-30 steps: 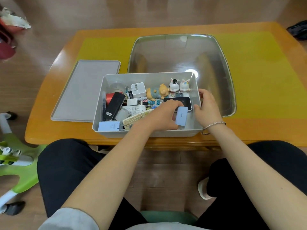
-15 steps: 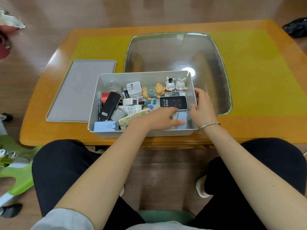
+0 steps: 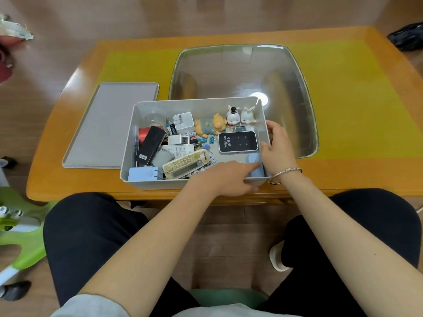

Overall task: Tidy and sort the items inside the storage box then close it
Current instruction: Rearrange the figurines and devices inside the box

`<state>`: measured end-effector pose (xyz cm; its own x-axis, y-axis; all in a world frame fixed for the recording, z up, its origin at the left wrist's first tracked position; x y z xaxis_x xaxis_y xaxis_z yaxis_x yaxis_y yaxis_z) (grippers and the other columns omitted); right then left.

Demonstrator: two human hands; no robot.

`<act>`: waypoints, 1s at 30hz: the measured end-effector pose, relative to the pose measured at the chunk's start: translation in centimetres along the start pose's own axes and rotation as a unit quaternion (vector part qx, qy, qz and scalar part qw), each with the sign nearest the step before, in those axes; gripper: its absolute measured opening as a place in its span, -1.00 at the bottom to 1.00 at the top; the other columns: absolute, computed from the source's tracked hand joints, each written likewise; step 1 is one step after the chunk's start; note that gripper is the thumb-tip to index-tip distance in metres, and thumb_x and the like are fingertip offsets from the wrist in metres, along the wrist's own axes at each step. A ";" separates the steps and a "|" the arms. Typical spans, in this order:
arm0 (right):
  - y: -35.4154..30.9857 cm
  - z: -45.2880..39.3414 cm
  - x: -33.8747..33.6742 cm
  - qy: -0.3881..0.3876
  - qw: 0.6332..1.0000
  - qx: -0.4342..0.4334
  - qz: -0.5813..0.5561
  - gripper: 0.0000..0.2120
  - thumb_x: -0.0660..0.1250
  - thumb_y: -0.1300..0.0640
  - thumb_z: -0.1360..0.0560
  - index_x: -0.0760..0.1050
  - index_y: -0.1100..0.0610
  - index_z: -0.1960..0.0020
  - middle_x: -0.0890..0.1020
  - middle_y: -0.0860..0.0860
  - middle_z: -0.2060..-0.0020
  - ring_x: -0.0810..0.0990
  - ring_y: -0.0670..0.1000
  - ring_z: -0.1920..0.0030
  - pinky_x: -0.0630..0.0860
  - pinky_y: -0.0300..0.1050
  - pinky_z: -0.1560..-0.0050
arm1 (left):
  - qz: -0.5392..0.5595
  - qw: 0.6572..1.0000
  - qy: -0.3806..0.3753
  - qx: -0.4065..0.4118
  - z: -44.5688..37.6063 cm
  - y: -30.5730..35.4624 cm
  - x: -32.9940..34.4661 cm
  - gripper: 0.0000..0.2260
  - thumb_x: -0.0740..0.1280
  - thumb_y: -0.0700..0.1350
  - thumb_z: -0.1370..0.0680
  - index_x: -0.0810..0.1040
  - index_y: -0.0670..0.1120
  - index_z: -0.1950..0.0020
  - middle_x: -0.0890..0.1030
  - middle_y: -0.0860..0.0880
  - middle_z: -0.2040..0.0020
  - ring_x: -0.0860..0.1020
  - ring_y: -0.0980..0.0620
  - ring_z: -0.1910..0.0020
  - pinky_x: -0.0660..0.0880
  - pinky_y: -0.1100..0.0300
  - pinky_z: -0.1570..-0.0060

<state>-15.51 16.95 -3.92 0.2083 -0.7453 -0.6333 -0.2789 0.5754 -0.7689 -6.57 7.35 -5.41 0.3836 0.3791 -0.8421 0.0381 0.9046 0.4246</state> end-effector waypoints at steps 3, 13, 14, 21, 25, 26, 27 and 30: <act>-0.1 0.0 0.0 0.000 1.000 0.003 -0.004 -0.53 0.23 0.35 -0.51 0.30 0.08 -0.37 0.42 0.05 -0.24 0.41 -0.12 -0.13 0.40 -0.26 -0.11 | -0.006 1.000 0.002 0.002 -0.2 -0.3 0.2 -0.37 0.27 0.17 -0.55 0.10 0.10 -0.56 0.50 -0.13 -0.33 0.47 -0.13 -0.24 0.40 0.04 -0.11; -0.3 0.1 0.0 -0.002 1.000 0.012 0.000 -0.55 0.22 0.34 -0.52 0.29 0.08 -0.37 0.41 0.06 -0.26 0.44 -0.02 -0.22 0.39 -0.29 -0.06 | 0.008 0.999 0.038 -0.003 0.2 -0.4 0.0 -0.28 0.39 0.24 -0.43 0.17 0.03 -0.47 0.53 -0.03 -0.29 0.51 -0.08 -0.19 0.44 0.05 -0.09; -0.3 0.1 0.0 -0.003 1.000 0.012 -0.001 -0.55 0.23 0.34 -0.52 0.30 0.08 -0.37 0.41 0.06 -0.26 0.44 -0.02 -0.22 0.40 -0.30 -0.05 | 0.007 0.999 0.036 -0.013 0.0 -0.6 0.0 -0.20 0.39 0.27 -0.41 0.11 0.00 -0.49 0.52 -0.04 -0.29 0.51 -0.09 -0.19 0.45 0.03 -0.10; -0.5 0.2 0.0 -0.006 1.000 0.006 0.007 -0.56 0.23 0.33 -0.52 0.30 0.09 -0.36 0.40 0.06 -0.26 0.43 -0.01 -0.22 0.35 -0.30 -0.07 | 0.015 0.999 0.015 -0.033 -0.7 -0.9 -0.5 -0.19 0.43 0.27 -0.37 0.18 -0.02 -0.47 0.52 -0.01 -0.27 0.50 -0.08 -0.19 0.41 0.06 -0.05; -0.6 0.2 -0.1 -0.005 1.000 0.006 0.009 -0.56 0.23 0.33 -0.51 0.30 0.08 -0.36 0.41 0.06 -0.26 0.44 0.00 -0.23 0.34 -0.32 -0.05 | 0.012 0.999 0.013 -0.030 -0.6 -0.8 -0.3 -0.20 0.42 0.24 -0.40 0.14 -0.02 -0.49 0.52 -0.01 -0.29 0.48 -0.08 -0.21 0.42 0.05 -0.12; -0.6 0.2 -0.1 -0.005 1.000 0.007 0.012 -0.56 0.23 0.33 -0.51 0.30 0.08 -0.36 0.41 0.06 -0.26 0.44 0.00 -0.22 0.34 -0.32 -0.04 | 0.002 0.999 0.016 -0.027 -0.6 -0.7 -0.3 -0.19 0.41 0.25 -0.40 0.13 -0.03 -0.50 0.52 -0.02 -0.29 0.48 -0.09 -0.22 0.42 0.03 -0.14; -0.7 0.3 -0.2 -0.006 1.000 0.005 0.017 -0.56 0.23 0.33 -0.52 0.30 0.08 -0.36 0.41 0.06 -0.26 0.45 0.00 -0.21 0.35 -0.32 -0.03 | -0.006 0.999 0.025 -0.023 -0.4 -0.6 -0.4 -0.17 0.40 0.26 -0.41 0.11 -0.04 -0.52 0.52 -0.02 -0.30 0.47 -0.10 -0.24 0.41 0.02 -0.15; -1.0 0.3 -0.3 -0.008 0.999 -0.007 0.037 -0.56 0.23 0.34 -0.51 0.30 0.10 -0.35 0.41 0.07 -0.25 0.46 0.03 -0.20 0.37 -0.27 -0.05 | 0.011 0.997 0.073 -0.013 0.9 -0.2 -1.2 -0.15 0.36 0.31 -0.41 0.10 -0.01 -0.55 0.49 0.02 -0.33 0.43 -0.05 -0.29 0.34 0.05 -0.16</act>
<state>-15.01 16.75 -2.98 0.2005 -0.6951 -0.6904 -0.3074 0.6245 -0.7180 -6.22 6.53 -4.24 0.2447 0.4219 -0.8730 0.0059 0.8997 0.4365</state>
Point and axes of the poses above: each hand's wrist, its own z-axis away from the middle knuckle, its own x-axis out of the palm, y = z × x, the point moved 5 cm from there along -z, towards the middle knuckle
